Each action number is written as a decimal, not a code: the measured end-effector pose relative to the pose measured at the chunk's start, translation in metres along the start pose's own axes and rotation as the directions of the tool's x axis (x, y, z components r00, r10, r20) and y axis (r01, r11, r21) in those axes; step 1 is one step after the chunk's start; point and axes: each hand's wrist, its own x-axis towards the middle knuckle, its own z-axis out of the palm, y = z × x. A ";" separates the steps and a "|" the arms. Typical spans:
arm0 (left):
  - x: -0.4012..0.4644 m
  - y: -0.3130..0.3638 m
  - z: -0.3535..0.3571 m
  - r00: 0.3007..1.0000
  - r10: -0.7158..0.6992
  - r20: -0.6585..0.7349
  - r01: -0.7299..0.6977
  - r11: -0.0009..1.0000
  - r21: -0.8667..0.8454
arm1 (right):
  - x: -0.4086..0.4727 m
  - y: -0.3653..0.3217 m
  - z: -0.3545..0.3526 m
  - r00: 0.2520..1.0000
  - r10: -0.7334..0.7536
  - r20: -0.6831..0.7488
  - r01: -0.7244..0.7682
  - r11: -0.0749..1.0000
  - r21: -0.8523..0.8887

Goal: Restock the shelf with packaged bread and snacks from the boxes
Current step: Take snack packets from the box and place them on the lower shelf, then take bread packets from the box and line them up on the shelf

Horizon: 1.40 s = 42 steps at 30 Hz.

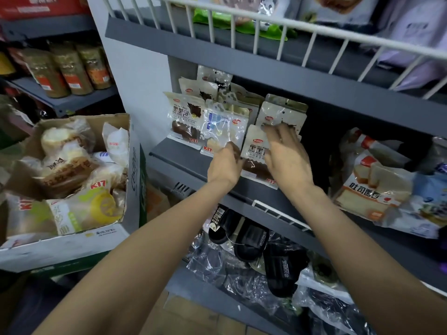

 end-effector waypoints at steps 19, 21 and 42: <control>-0.033 -0.233 -0.237 0.908 -0.386 -0.163 0.418 0.811 0.409 | 0.041 -0.304 0.092 0.732 -0.290 0.617 -0.030 0.890 0.454; -0.029 -0.264 -0.258 0.894 -0.425 -0.145 0.446 0.805 0.391 | 0.044 -0.330 0.125 0.662 -0.244 0.708 -0.133 0.892 0.432; 0.042 -0.336 -0.307 0.977 -0.165 -0.135 0.212 0.815 0.538 | 0.064 -0.355 0.187 0.630 0.303 0.715 -0.743 0.501 0.443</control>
